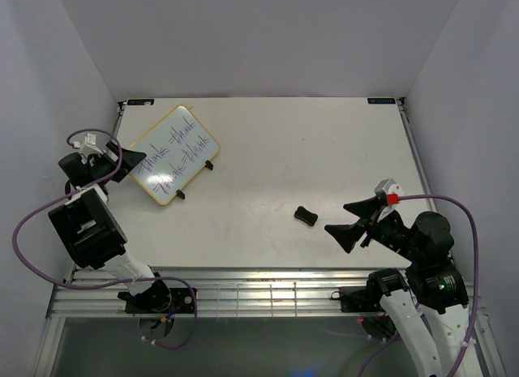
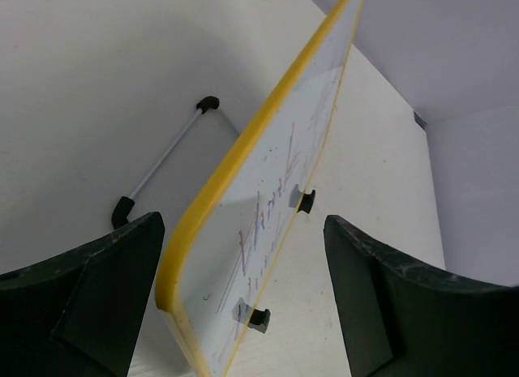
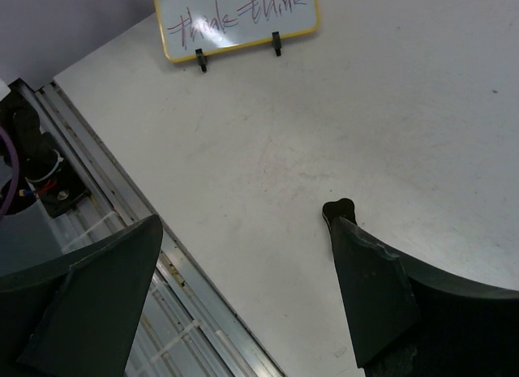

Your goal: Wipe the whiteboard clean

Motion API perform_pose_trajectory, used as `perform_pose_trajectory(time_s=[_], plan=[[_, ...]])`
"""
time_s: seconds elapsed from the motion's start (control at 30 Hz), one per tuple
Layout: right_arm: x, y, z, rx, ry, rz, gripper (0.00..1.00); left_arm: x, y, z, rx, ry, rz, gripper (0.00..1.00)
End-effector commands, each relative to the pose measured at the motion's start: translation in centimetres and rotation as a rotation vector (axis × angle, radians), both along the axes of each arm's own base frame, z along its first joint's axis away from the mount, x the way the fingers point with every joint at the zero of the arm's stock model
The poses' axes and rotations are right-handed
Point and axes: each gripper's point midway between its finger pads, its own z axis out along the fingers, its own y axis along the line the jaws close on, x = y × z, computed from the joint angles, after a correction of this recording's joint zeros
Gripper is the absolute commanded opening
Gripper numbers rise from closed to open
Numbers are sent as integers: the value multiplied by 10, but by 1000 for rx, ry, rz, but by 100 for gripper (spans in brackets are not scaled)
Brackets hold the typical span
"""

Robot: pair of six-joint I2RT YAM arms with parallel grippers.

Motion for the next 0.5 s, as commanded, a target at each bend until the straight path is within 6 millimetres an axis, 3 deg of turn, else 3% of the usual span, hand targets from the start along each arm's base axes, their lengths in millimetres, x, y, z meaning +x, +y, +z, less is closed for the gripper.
perform_pose_trajectory(time_s=[0.0,0.23,0.47], plan=[[-7,10,15,16,-57,89,90,1,-7,42,17,-172,-140,89],[-4,10,12,-8,-35,89,92,0,3,42,-26,-200,-137,72],[2,8,6,-24,1,60,94,3,10,38,-8,-208,-108,62]])
